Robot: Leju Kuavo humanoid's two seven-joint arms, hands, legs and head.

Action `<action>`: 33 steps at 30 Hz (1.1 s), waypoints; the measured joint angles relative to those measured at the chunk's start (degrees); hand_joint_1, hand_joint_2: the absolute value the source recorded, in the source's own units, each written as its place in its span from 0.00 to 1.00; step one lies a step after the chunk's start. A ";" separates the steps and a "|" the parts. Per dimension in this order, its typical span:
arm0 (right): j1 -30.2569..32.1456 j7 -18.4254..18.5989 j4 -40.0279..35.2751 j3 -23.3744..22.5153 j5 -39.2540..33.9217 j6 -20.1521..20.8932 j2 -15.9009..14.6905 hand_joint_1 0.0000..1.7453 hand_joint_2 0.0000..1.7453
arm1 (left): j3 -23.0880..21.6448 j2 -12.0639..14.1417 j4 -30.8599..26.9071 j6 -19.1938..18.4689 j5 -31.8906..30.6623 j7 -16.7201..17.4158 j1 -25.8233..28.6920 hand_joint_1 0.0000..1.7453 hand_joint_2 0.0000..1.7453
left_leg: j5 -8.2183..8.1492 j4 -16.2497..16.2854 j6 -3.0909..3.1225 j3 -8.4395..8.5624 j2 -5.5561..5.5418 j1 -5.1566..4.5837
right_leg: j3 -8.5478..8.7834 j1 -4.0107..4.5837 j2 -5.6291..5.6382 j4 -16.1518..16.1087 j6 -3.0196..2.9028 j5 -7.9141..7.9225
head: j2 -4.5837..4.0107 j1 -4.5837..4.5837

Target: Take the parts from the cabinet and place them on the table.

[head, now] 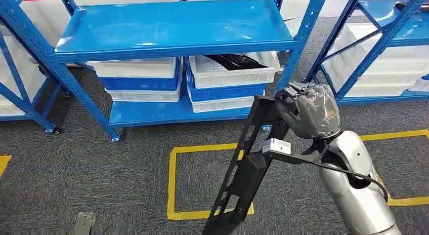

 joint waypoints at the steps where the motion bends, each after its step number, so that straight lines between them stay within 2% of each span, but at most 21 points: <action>1: -0.46 0.00 -0.02 0.07 0.00 0.00 0.11 1.00 1.00 | 0.13 0.00 0.00 0.00 0.00 0.00 0.01 0.00 1.00 | 0.97 -0.02 -0.31 -0.30 0.11 -0.01 | 0.69 0.32 0.13 -3.44 -0.56 -0.93 | 0.00 -0.15; 3: -0.71 0.00 0.09 0.24 0.00 0.04 0.26 1.00 1.00 | 0.31 0.02 0.00 0.07 0.13 -0.02 0.15 0.00 1.00 | 2.19 -0.54 -0.82 -0.57 0.12 0.23 | -0.57 0.83 0.13 -2.78 -0.89 -0.25 | 0.00 -0.28; 4: -0.67 0.02 0.11 0.33 0.00 0.11 0.39 1.00 1.00 | 0.33 0.05 0.02 0.09 0.28 -0.02 0.39 0.00 1.00 | 2.76 -0.59 -1.19 -0.92 -0.03 0.00 | -1.18 0.27 0.09 -3.05 -1.61 0.44 | 0.00 -0.44; 5: -0.88 0.00 0.22 0.50 0.00 0.31 0.79 1.00 1.00 | 0.37 0.24 0.02 0.13 0.59 -0.11 0.52 0.00 1.00 | 1.30 0.11 -1.56 -1.59 -0.39 0.56 | -1.50 -1.10 -0.11 -3.04 -2.29 1.19 | 0.00 -0.35; 7: -1.08 0.02 0.28 0.81 0.09 0.44 1.46 1.00 1.00 | 0.55 0.18 0.04 0.13 0.77 -0.20 0.77 0.00 1.00 | -7.09 6.60 -2.53 -3.50 -0.53 1.08 | -2.84 -0.82 -0.24 -2.97 -3.59 2.83 | 0.00 -0.83; 8: -1.21 0.00 0.28 0.94 0.22 0.46 1.75 1.00 1.00 | 0.70 0.20 0.04 0.13 0.96 -0.26 0.77 0.00 1.00 | -10.06 11.14 -2.97 -4.46 -0.52 1.35 | -3.63 -0.80 -0.28 -2.93 -3.59 3.56 | 0.00 -0.83; 10: -1.26 0.02 0.50 1.18 0.37 0.48 2.16 1.00 1.00 | 1.09 0.22 0.04 0.13 1.09 -0.46 0.82 0.00 1.00 | -11.44 18.18 -3.86 -5.20 -0.50 2.06 | -5.30 -0.95 -0.33 -2.78 -3.21 4.80 | 0.00 -0.83; 11: -1.25 0.00 0.61 1.31 0.46 0.50 2.32 1.00 1.00 | 1.27 0.22 0.04 0.15 1.16 -0.52 0.85 0.00 1.00 | -10.11 18.51 -4.25 -4.33 -0.49 2.47 | -6.10 -1.10 -0.37 -2.57 -2.93 5.31 | 0.00 -0.85; 13: -1.38 0.02 0.85 1.55 0.63 0.52 2.64 1.00 1.00 | 1.60 0.29 0.02 0.18 1.29 -0.68 0.84 0.00 1.00 | -6.16 13.15 -5.09 0.74 -0.45 3.38 | -8.02 -1.69 -0.37 -1.60 -2.13 6.06 | 0.00 -0.83; 14: -1.42 0.02 0.90 1.68 0.70 0.52 2.80 1.00 1.00 | 1.68 0.31 0.02 0.18 1.33 -0.72 0.84 0.00 1.00 | -5.73 8.48 -5.36 4.23 -0.46 3.78 | -8.77 -1.90 -0.35 -1.28 -1.58 6.43 | 0.00 -0.94; 15: -1.56 0.02 0.87 1.84 0.72 0.52 2.91 1.00 1.00 | 1.75 0.29 0.02 0.18 1.35 -0.77 0.77 0.00 1.00 | -7.46 3.61 -5.49 8.09 -0.65 3.92 | -9.46 -1.69 -0.31 -1.03 -1.08 6.76 | 0.00 -1.01; 16: -1.92 0.00 0.90 1.90 0.72 0.52 2.93 1.00 1.00 | 1.75 0.44 -0.04 0.15 1.38 -0.87 0.77 0.00 1.00 | -8.43 0.29 -5.01 9.42 -1.00 3.35 | -9.77 -1.61 -0.36 -0.73 -0.38 7.24 | 0.00 -0.90; 18: -2.18 0.02 1.03 2.08 0.72 0.57 3.17 1.00 1.00 | 1.79 0.46 -0.02 0.11 1.51 -1.03 0.85 0.00 1.00 | -8.29 0.41 -4.31 8.74 -1.04 2.79 | -10.07 -1.73 -0.38 -1.23 1.30 8.44 | 0.00 -0.94; 20: -2.20 0.04 1.25 2.38 0.85 0.59 3.37 1.00 1.00 | 2.03 0.48 -0.02 0.11 1.51 -1.14 0.93 0.00 1.00 | -6.79 -0.68 -2.30 8.26 -0.68 2.90 | -10.69 -1.68 -0.48 -1.59 2.04 8.60 | 0.00 -0.92; 22: -2.28 0.17 1.51 2.58 0.85 0.61 3.39 1.00 1.00 | 2.06 0.50 -0.02 0.09 1.51 -1.18 0.83 0.00 1.00 | -5.57 -0.61 -0.73 6.75 -0.38 2.35 | -12.92 -1.77 -0.34 3.62 0.74 3.12 | 0.00 -0.32; 23: -2.29 0.20 1.62 2.62 0.85 0.61 3.39 1.00 1.00 | 2.10 0.55 -0.04 0.09 1.51 -1.18 0.85 0.00 1.00 | -4.98 -0.60 -0.47 6.06 -0.34 2.15 | -14.20 -1.76 -0.32 8.26 0.42 0.25 | 0.00 -0.22; 25: -2.28 0.22 1.94 2.67 0.85 0.61 3.39 1.00 1.00 | 2.19 0.55 -0.02 0.09 1.51 -1.18 0.85 0.00 1.00 | -3.78 -0.53 -0.17 4.42 -0.23 1.73 | -15.98 -1.43 -0.20 16.24 0.89 -2.48 | 0.00 -0.19; 27: -2.36 0.22 2.30 2.67 0.87 0.61 3.39 1.00 1.00 | 2.21 0.53 -0.02 -0.07 1.49 -1.18 0.84 0.00 1.00 | -2.67 -0.48 -0.18 3.03 -0.22 1.37 | -13.34 -1.09 -0.12 15.55 1.93 -0.26 | 0.00 -0.24; 29: -2.90 0.22 2.65 2.73 0.92 0.63 3.43 1.00 1.00 | 2.25 0.53 -0.02 -0.04 1.46 -1.18 0.83 0.00 1.00 | -1.66 -0.46 -0.42 2.04 -0.26 1.16 | -6.71 -0.71 -0.12 6.60 2.08 2.60 | 0.00 -0.24; 31: -3.80 0.22 2.73 2.78 0.96 0.72 3.50 1.00 1.00 | 2.43 0.46 -0.02 -0.07 1.40 -1.16 0.74 0.00 1.00 | -0.73 -0.38 -0.91 1.29 -0.19 0.79 | -0.65 0.37 -0.09 -2.71 0.46 0.96 | 0.00 -0.28; 33: -4.09 0.33 2.91 2.86 1.01 0.81 3.56 1.00 1.00 | 2.65 0.48 -0.02 -0.04 1.25 -1.14 0.74 0.00 1.00 | 0.38 -0.56 -1.32 1.12 -0.13 0.81 | -1.37 0.71 0.07 -2.83 -0.37 1.37 | 0.00 -0.35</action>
